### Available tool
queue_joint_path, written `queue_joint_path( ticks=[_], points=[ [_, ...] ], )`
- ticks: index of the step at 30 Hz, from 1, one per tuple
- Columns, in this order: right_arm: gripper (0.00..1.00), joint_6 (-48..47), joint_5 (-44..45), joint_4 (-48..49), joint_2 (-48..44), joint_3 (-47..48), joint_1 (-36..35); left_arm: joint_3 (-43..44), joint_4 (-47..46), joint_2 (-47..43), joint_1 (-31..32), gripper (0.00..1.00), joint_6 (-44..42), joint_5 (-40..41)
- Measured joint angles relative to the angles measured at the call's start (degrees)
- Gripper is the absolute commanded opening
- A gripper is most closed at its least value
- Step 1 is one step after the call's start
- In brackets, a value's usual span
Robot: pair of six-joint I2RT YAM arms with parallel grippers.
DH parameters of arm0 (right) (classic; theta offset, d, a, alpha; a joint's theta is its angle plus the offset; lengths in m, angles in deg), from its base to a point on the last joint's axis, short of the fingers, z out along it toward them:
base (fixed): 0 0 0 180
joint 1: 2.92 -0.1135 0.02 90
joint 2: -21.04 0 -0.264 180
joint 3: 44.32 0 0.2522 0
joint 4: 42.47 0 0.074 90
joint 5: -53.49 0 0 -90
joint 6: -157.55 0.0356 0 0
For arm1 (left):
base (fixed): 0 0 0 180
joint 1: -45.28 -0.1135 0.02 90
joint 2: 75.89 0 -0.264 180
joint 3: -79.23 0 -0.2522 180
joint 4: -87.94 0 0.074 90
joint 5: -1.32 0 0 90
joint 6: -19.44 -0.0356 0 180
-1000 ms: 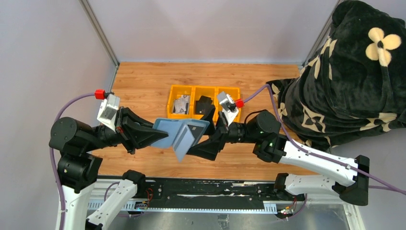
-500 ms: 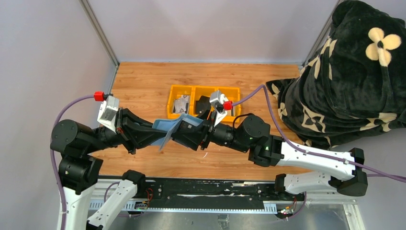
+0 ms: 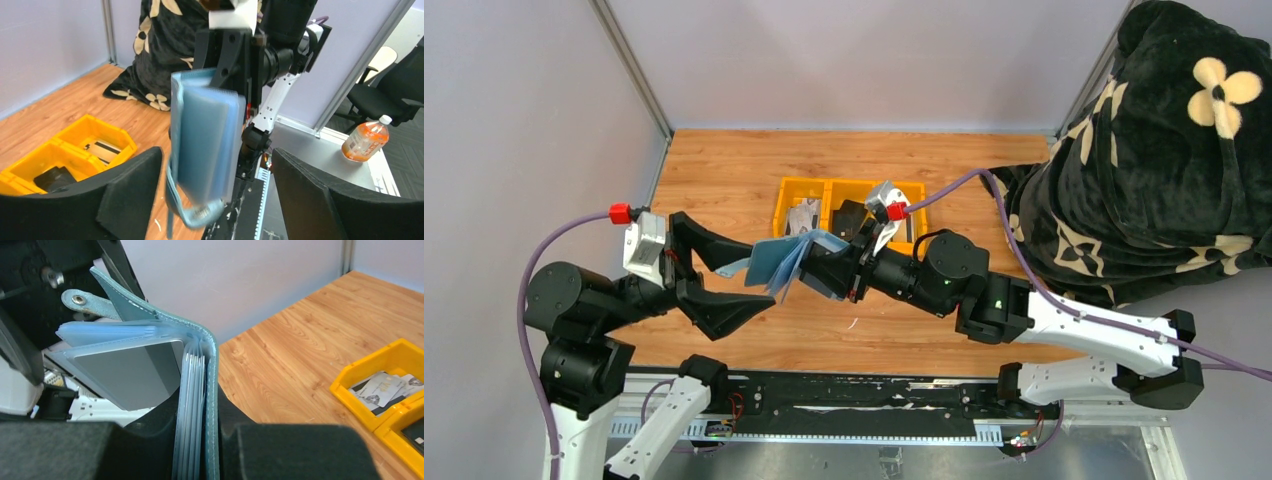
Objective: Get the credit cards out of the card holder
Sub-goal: Remove the credit card from the card holder.
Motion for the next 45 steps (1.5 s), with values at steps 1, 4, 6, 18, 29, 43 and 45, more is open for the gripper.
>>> queue_joint_path(
  ticks=[1,4,6,18,29,43,45],
  points=[
    [0.00,0.00,0.81,-1.14,0.07,1.07,-0.28,-0.24,0.02,-0.31,0.00,0.90,-0.37,0.17],
    [0.00,-0.15,3.93,-4.42,0.94,5.42,-2.05,-1.73,0.57,-1.84,0.00,0.91,-1.97,0.90],
    [0.00,-0.59,6.01,-6.16,2.47,8.72,-3.67,-2.80,0.85,-2.47,0.02,0.91,-2.45,1.18],
    [0.00,-5.88,19.23,-15.37,11.17,18.69,-10.36,-4.92,0.11,-2.95,0.02,0.44,-2.38,2.03],
    [0.00,-6.43,13.88,-12.04,3.58,11.78,-10.43,-2.75,2.16,-2.84,0.04,0.16,-6.19,6.38],
    [0.00,-3.87,-6.03,0.52,-3.19,1.40,-6.97,-0.76,-3.34,-0.61,0.15,0.23,6.14,-3.19],
    [0.00,-2.99,-8.85,1.95,-3.58,0.37,-5.97,-1.03,-4.22,-0.07,0.15,0.24,8.04,-4.13]
  ],
)
